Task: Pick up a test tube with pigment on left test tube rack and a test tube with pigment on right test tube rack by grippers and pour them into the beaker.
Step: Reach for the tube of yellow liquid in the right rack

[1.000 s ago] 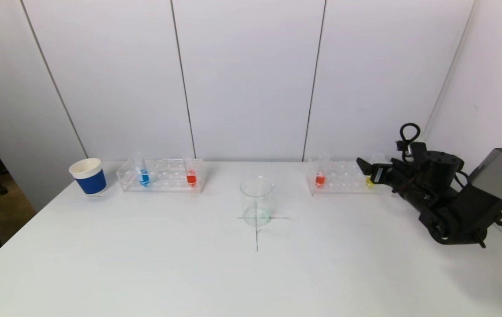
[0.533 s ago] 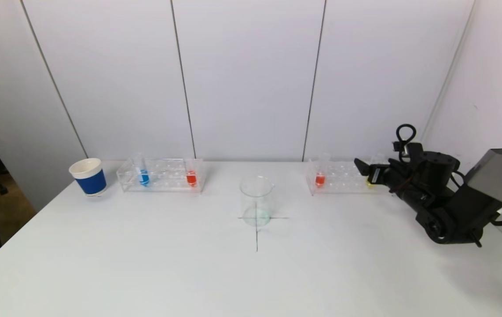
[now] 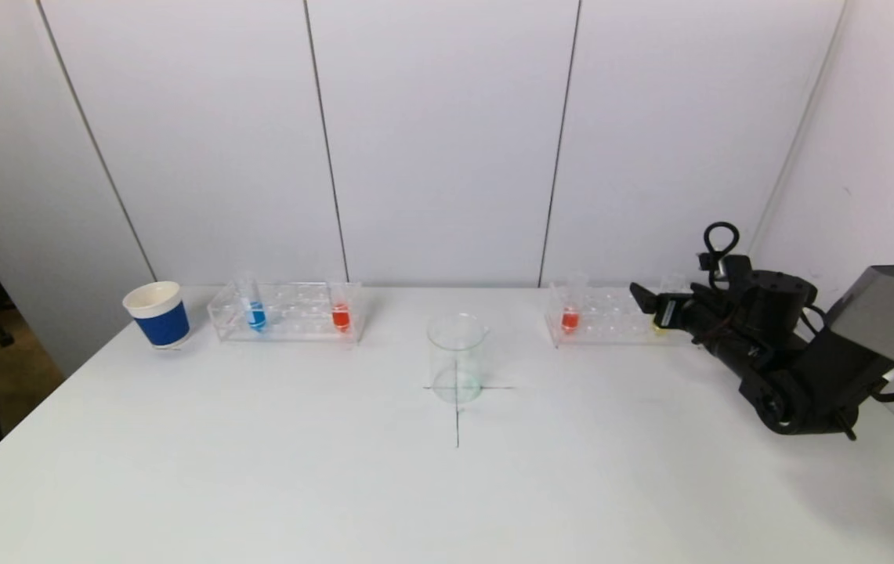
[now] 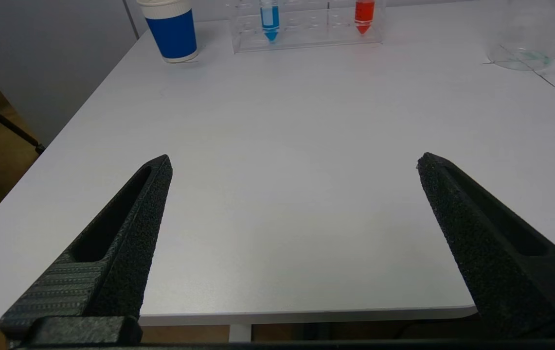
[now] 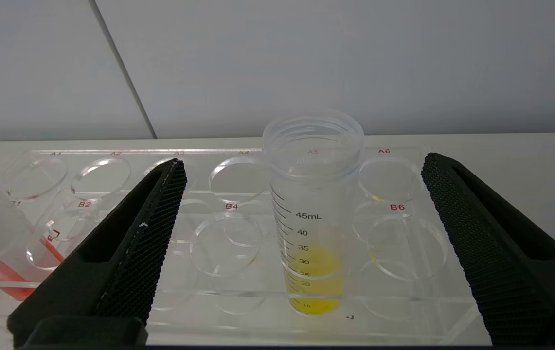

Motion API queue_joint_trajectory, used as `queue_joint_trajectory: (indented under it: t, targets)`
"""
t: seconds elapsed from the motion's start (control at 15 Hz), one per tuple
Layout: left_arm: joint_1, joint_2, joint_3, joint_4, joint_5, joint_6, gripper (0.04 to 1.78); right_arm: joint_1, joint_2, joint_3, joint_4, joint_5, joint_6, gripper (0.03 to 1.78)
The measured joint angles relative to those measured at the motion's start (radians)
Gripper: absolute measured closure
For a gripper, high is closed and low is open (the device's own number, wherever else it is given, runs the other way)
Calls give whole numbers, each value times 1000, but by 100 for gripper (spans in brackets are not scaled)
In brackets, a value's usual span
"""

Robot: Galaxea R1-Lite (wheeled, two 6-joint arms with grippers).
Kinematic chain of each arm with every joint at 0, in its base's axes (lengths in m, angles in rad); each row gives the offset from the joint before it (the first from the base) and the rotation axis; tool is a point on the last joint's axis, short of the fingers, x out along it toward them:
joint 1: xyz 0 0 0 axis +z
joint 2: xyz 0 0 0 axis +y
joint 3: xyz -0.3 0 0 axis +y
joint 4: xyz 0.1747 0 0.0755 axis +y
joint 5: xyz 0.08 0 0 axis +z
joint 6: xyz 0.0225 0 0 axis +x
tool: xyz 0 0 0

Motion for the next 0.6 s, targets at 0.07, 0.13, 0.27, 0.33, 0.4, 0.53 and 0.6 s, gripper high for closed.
queue_joint_trajectory:
  t: [0.07,0.13,0.27,0.33,0.4,0.53,0.6]
  targets:
    - [0,0,0,0,0,0,6,0,0,0,0,0,0,5]
    - [0,0,0,0,0,0,6,0,0,0,0,0,0,5]
    - [0,0,0,0,0,0,6,0,1,0,0,0,0,5]
    - [0,0,0,0,0,0,6,0,1,0,0,0,-1,5]
    - [0,0,0,0,0,0,6,0,1,0,0,0,-1,5]
    - [0,0,0,0,0,0,6,0,4,-4,0,0,-1,5]
    - [0,0,0,0,0,0,6,0,4,-4,0,0,-1,5]
